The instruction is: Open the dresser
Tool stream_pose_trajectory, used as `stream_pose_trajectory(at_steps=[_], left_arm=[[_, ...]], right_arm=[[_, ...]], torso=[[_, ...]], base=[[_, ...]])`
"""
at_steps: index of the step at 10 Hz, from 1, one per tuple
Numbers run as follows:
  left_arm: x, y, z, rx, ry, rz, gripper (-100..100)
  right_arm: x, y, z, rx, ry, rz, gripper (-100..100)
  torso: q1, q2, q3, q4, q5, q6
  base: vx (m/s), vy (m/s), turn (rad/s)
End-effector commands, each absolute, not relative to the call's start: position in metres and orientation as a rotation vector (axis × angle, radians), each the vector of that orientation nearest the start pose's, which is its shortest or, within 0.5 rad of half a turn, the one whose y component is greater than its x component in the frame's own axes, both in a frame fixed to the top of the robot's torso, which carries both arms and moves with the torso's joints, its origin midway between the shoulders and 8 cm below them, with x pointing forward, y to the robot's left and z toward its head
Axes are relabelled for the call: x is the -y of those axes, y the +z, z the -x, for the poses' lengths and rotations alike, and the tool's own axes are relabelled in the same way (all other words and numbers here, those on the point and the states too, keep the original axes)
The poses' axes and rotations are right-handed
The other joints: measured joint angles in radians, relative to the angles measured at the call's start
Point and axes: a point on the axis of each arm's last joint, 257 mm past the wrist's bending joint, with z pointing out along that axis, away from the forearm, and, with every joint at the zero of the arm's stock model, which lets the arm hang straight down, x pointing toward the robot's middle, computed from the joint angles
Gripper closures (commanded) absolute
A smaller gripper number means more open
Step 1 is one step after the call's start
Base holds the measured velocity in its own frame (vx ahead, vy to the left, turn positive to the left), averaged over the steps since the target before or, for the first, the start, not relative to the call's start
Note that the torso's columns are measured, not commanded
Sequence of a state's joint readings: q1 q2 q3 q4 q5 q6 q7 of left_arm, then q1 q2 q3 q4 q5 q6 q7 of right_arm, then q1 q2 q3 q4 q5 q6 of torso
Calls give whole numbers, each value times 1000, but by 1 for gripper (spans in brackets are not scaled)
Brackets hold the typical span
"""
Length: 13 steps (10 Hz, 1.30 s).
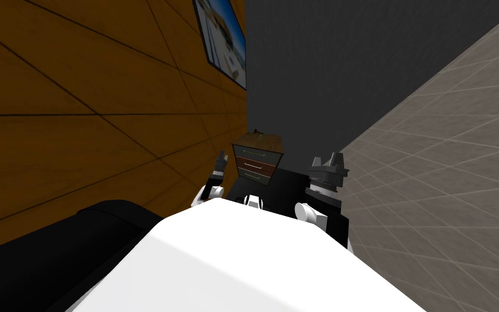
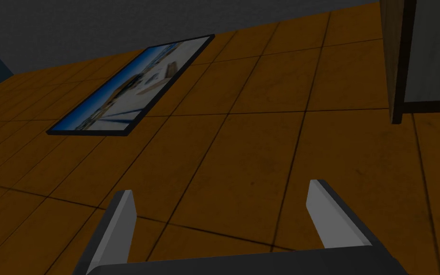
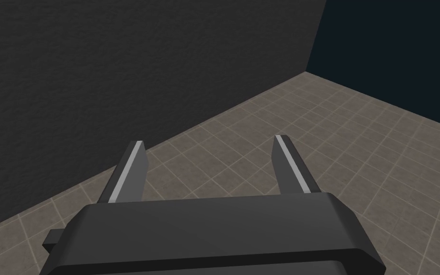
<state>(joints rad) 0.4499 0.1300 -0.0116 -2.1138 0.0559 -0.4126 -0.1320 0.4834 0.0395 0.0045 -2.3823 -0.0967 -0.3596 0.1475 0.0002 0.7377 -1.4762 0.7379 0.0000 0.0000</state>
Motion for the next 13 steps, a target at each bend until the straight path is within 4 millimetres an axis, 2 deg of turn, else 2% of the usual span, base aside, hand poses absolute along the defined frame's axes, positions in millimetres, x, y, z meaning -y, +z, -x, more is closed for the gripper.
stream_pose_trajectory(at_steps=[1, 13], left_arm=[[-279, -74, -399, -900, -1167, 714, -100], [-267, -158, -429, -1023, -1124, 769, -100]], right_arm=[[289, 48, -345, -583, 1239, -707, 0], [289, 48, -345, -583, 1239, -707, 0]], torso=[[0, 0, 0, 0, 0, 0], [-1, -1, -1, 0, 0, 0]], base=[[77, -24, -39], [81, -13, -33]])
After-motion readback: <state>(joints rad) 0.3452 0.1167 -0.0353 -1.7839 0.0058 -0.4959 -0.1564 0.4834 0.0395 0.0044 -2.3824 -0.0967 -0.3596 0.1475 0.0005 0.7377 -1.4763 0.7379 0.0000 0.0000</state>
